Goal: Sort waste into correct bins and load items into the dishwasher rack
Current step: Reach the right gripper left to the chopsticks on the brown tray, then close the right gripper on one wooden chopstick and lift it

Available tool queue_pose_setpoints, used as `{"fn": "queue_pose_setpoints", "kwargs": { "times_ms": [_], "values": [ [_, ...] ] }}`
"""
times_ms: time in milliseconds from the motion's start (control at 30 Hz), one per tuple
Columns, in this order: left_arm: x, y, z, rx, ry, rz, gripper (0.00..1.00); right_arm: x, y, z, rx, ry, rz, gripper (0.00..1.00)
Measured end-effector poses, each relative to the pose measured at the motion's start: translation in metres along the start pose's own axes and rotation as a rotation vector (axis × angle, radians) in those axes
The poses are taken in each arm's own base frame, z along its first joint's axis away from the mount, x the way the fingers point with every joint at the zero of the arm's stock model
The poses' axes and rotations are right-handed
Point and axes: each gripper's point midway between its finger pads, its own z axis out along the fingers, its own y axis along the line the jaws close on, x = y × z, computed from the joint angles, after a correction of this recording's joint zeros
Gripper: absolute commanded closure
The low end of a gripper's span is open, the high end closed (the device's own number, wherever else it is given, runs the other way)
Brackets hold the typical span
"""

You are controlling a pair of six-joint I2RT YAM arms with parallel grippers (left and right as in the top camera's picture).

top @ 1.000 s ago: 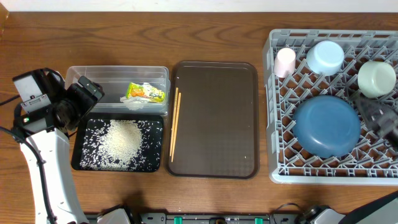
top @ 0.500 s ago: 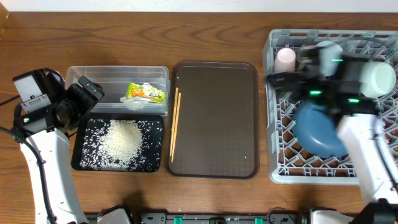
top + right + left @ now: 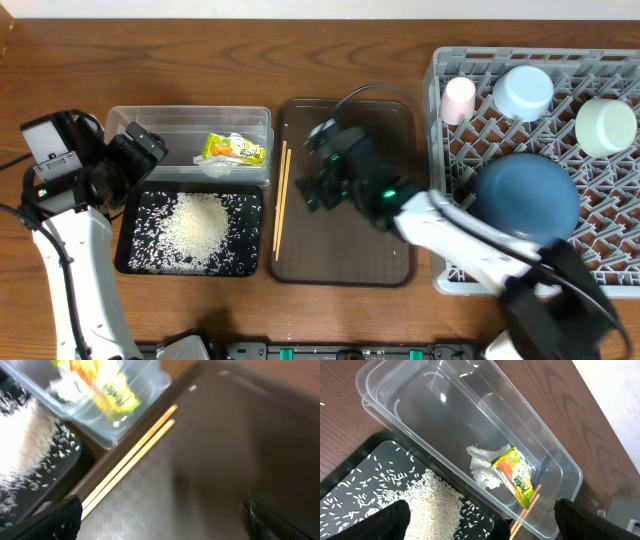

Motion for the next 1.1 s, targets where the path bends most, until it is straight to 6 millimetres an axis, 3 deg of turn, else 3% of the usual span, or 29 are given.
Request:
{"fn": "queue_pose_setpoints", "kwargs": {
  "times_ms": [200,400,433,467,533,900,1100],
  "values": [
    [0.000,0.000,0.000,0.000,0.000,0.000,0.05,0.033,0.022,0.032,-0.007,0.074,-0.052,0.01],
    [0.000,0.000,0.000,0.001,0.000,0.000,0.05,0.028,0.036,0.034,-0.026,0.042,-0.075,0.01],
    [0.000,0.000,0.000,0.000,0.000,0.000,0.05,0.027,0.038,0.034,-0.029,0.036,-0.078,0.15],
    [0.000,0.000,0.000,0.000,0.000,0.000,0.05,0.026,0.039,0.034,-0.031,0.030,-0.083,0.36],
    [0.000,0.000,0.000,0.000,0.000,0.000,0.05,0.025,0.040,0.034,-0.032,0.025,-0.081,0.97],
    [0.000,0.000,0.000,0.000,0.000,0.000,0.05,0.022,0.045,0.037,-0.061,0.007,-0.154,0.99],
    [0.000,0.000,0.000,0.000,0.000,0.000,0.05,0.034,0.047,0.056,-0.088,0.016,-0.202,0.99]
  ]
}}
